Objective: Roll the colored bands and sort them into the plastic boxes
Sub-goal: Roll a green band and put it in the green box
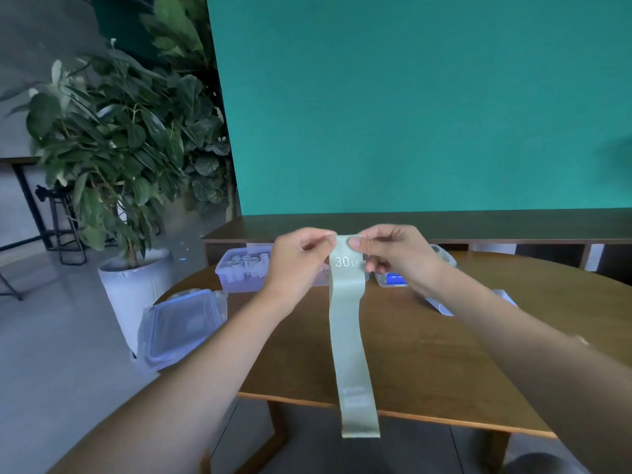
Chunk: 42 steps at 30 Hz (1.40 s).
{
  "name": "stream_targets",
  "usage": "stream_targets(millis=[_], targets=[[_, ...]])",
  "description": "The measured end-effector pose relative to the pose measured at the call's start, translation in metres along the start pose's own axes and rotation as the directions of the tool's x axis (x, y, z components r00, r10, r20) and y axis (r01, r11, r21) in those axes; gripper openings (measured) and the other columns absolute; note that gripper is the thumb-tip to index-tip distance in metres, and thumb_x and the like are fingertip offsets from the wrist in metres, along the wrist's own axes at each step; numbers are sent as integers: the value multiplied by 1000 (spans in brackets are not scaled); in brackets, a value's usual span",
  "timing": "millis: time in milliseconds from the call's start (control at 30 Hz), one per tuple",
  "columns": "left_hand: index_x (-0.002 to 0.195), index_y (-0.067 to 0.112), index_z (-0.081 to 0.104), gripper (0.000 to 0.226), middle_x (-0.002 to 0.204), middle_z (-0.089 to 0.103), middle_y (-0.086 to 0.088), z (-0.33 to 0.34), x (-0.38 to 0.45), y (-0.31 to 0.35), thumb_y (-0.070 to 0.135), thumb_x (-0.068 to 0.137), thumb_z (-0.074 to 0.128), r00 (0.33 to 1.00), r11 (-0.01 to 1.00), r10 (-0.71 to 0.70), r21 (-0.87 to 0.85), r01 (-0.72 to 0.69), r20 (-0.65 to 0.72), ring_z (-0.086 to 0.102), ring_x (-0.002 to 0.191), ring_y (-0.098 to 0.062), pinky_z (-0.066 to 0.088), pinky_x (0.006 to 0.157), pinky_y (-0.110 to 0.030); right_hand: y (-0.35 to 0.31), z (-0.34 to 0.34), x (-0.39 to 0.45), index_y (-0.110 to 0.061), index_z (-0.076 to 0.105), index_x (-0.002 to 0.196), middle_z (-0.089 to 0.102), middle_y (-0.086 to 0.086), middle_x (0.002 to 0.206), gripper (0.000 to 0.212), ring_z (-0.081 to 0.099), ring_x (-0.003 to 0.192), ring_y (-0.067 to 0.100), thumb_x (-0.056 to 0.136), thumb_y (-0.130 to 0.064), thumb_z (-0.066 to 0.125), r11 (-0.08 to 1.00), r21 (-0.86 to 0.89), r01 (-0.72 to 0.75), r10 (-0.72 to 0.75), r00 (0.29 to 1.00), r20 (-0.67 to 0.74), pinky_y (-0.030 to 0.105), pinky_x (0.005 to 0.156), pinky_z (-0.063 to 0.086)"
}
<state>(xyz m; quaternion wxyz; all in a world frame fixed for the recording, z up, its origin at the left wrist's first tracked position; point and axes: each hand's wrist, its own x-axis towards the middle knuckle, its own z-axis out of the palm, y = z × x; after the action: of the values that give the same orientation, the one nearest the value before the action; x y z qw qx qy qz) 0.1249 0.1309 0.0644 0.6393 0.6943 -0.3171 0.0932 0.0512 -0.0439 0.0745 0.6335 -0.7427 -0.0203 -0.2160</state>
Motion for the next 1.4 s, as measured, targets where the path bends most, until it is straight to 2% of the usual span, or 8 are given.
stream_targets(millis=[133, 333, 800, 1000, 1133, 1200, 1300, 1400], targets=[[92, 26, 75, 12, 89, 75, 13, 17, 0, -64, 19, 95, 67, 996, 990, -90, 109, 87, 17, 69, 83, -5, 57, 80, -32, 60, -1, 12, -8, 73, 88, 65, 8, 58, 13, 58, 49, 13, 85, -19, 80, 993, -84, -79, 79, 997, -7, 23, 48, 39], [98, 31, 73, 11, 90, 74, 14, 34, 17, -125, 32, 97, 62, 981, 961, -189, 215, 173, 54, 69, 85, -11, 59, 84, -45, 123, -2, 39, -9, 74, 91, 68, 4, 60, 16, 59, 49, 11, 88, -25, 77, 985, -109, -132, 127, 991, -50, 26, 52, 39], [110, 16, 76, 26, 101, 74, 8, 63, 66, -219, 25, 86, 77, 952, 934, -305, 191, 301, -10, 69, 95, -7, 55, 96, -35, 207, -2, 103, -15, 75, 98, 61, 3, 52, 26, 45, 42, 9, 95, -40, 67, 953, -176, -246, 222, 964, -148, 15, 45, 38], [119, 18, 71, 35, 111, 70, 8, 63, 66, -227, 30, 87, 77, 958, 900, -283, 355, 253, 34, 63, 96, -3, 44, 83, -9, 221, -5, 105, -19, 69, 119, 74, -2, 81, 25, 66, 61, 1, 96, -30, 67, 894, -390, -219, 141, 966, -219, 17, 63, 48], [123, 20, 69, 34, 120, 70, 5, 58, 54, -221, 34, 91, 72, 955, 858, -294, 451, 245, 39, 59, 98, -2, 44, 91, -17, 218, -7, 89, -19, 61, 134, 68, -1, 126, 41, 70, 91, 13, 95, -29, 70, 838, -488, -242, 152, 964, -217, 21, 76, 55], [123, 21, 69, 34, 120, 70, 6, 53, 43, -214, 34, 92, 71, 953, 856, -298, 457, 243, 51, 60, 100, -2, 44, 93, -18, 211, -8, 74, -20, 62, 132, 67, -2, 128, 42, 67, 105, 13, 94, -33, 71, 810, -546, -215, 131, 973, -188, 21, 86, 50], [124, 23, 69, 35, 119, 70, 10, 43, 20, -199, 36, 92, 70, 951, 855, -292, 475, 211, 103, 61, 103, -3, 43, 92, -18, 198, -9, 45, -21, 68, 125, 69, -6, 122, 36, 62, 100, 3, 93, -35, 71, 787, -602, -134, 97, 991, -95, 7, 82, 44], [120, 29, 71, 33, 111, 71, 15, 32, -12, -182, 39, 89, 72, 942, 870, -289, 457, 184, 171, 64, 103, -1, 47, 95, -20, 186, -6, 11, -26, 74, 114, 72, -14, 112, 26, 64, 98, -2, 92, -39, 71, 788, -613, -67, 54, 998, -41, 18, 94, 50]])
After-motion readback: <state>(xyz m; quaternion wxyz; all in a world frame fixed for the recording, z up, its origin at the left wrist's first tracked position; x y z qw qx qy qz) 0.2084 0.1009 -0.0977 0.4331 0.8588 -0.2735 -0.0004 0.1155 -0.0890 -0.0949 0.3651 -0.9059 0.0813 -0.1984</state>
